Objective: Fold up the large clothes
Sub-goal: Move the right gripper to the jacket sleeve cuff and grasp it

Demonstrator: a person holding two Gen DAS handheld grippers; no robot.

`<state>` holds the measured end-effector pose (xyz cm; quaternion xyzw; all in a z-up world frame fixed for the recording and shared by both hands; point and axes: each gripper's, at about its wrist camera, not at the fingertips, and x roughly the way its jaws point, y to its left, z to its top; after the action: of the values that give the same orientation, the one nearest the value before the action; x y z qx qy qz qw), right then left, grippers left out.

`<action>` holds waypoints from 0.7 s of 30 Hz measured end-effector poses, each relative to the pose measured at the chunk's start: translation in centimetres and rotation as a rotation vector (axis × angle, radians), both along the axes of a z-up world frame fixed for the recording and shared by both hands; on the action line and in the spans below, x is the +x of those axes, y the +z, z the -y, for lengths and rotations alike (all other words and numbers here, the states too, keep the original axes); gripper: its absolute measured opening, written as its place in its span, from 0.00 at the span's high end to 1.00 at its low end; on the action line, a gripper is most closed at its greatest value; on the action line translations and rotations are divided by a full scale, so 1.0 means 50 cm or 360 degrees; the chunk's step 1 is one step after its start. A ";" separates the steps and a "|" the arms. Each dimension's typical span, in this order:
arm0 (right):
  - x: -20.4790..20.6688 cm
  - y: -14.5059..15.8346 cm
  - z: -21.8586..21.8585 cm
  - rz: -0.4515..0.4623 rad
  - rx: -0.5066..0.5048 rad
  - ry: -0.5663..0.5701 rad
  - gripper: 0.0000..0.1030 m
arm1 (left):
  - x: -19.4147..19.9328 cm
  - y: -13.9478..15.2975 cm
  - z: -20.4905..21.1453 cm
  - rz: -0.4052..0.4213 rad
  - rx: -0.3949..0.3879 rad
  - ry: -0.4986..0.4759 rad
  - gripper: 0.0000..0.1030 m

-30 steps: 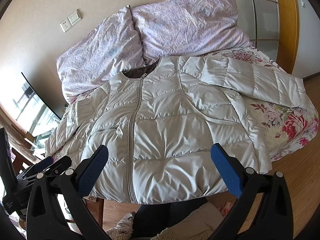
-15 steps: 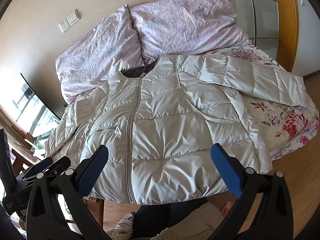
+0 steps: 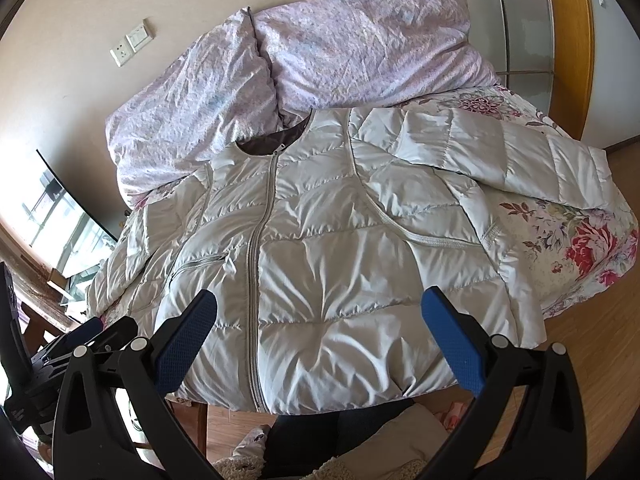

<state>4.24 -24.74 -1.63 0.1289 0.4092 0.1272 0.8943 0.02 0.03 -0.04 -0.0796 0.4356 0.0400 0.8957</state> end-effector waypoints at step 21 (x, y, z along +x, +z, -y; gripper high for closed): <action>0.134 -0.097 0.247 -0.0018 0.0183 -0.0666 0.01 | 0.109 -0.070 -0.037 -0.0123 -0.0028 -0.0006 0.02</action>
<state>10.92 -37.09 -6.50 0.2624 0.3706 -0.0389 0.8901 5.47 1.90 -3.55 -0.0850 0.4702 0.0376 0.8776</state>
